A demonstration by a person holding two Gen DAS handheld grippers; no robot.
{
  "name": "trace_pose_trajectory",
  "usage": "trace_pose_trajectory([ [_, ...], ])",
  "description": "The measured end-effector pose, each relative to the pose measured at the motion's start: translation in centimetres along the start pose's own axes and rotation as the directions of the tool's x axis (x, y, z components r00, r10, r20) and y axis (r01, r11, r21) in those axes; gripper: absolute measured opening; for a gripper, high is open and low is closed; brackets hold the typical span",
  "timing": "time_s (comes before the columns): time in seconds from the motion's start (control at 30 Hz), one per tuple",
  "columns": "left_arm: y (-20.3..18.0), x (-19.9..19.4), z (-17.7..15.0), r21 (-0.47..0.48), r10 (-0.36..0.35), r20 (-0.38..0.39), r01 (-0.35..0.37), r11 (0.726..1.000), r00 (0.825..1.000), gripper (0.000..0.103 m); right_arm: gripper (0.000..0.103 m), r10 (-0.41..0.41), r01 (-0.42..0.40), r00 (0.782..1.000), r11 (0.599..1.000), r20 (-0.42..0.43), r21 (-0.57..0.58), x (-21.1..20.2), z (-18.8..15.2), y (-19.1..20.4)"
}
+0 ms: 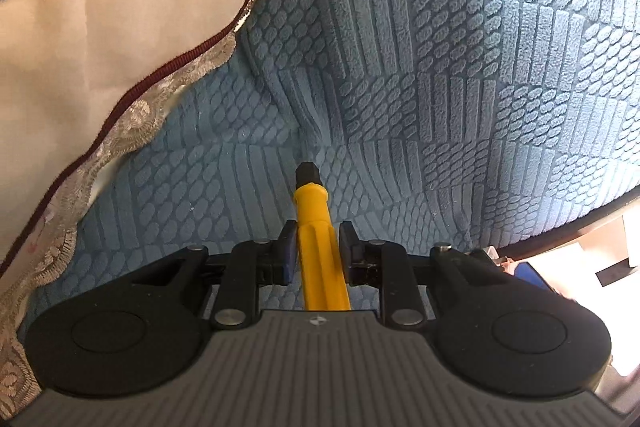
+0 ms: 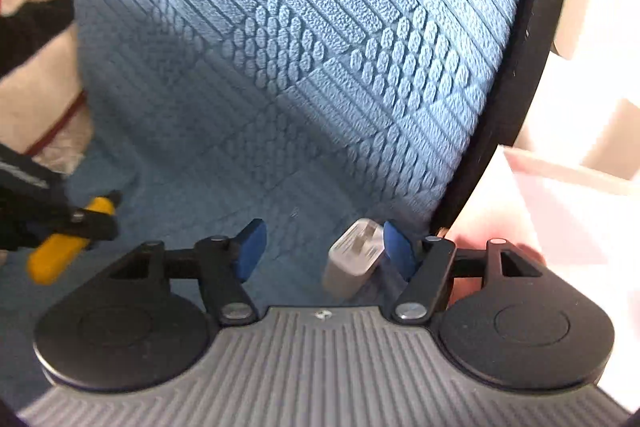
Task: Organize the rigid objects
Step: 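Grasp the yellow screwdriver with the left tool while the right tool grasps the small white charger, then lift and carry the screwdriver and small charger with both tools over the box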
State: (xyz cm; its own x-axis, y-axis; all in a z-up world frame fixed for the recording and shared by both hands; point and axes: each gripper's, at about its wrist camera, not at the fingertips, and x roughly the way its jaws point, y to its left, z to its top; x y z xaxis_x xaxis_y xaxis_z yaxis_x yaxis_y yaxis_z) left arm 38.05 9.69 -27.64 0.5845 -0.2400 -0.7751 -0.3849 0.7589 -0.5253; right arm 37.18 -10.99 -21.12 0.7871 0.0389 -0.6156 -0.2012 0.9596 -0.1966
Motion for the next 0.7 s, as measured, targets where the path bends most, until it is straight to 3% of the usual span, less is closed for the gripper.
trace_pose_trajectory([
  [0.2,-0.1,-0.1,-0.3,0.011,-0.005,0.002,0.005,1.0,1.0,0.025,0.067,-0.037,0.039,0.997,0.999,-0.068,0.024,2.6,-0.4,-0.5],
  [0.33,0.1,-0.1,-0.4,0.008,-0.009,-0.012,0.009,1.0,1.0,0.025,0.067,0.021,-0.007,0.994,0.992,-0.111,0.124,3.5,-0.5,-1.5],
  [0.5,-0.2,0.5,-0.6,0.003,-0.009,-0.017,0.009,1.0,1.0,0.025,0.062,0.02,-0.002,0.992,0.99,-0.125,0.14,4.2,-0.6,-2.0],
  [0.57,-0.2,0.6,-0.7,0.005,-0.015,-0.019,0.015,1.0,1.0,0.025,0.055,0.017,-0.002,0.994,0.992,-0.113,0.13,4.4,-1.0,-3.0],
  [0.63,-0.4,1.0,-0.7,0.014,-0.015,-0.019,0.016,1.0,1.0,0.025,0.039,0.013,-0.001,0.994,0.993,-0.105,0.122,4.2,-1.3,-3.8],
  [0.7,-0.5,1.3,-0.9,0.014,-0.013,-0.025,0.013,1.0,1.0,0.025,0.037,0.04,-0.024,0.994,0.988,-0.106,0.153,4.0,-1.2,-4.8],
])
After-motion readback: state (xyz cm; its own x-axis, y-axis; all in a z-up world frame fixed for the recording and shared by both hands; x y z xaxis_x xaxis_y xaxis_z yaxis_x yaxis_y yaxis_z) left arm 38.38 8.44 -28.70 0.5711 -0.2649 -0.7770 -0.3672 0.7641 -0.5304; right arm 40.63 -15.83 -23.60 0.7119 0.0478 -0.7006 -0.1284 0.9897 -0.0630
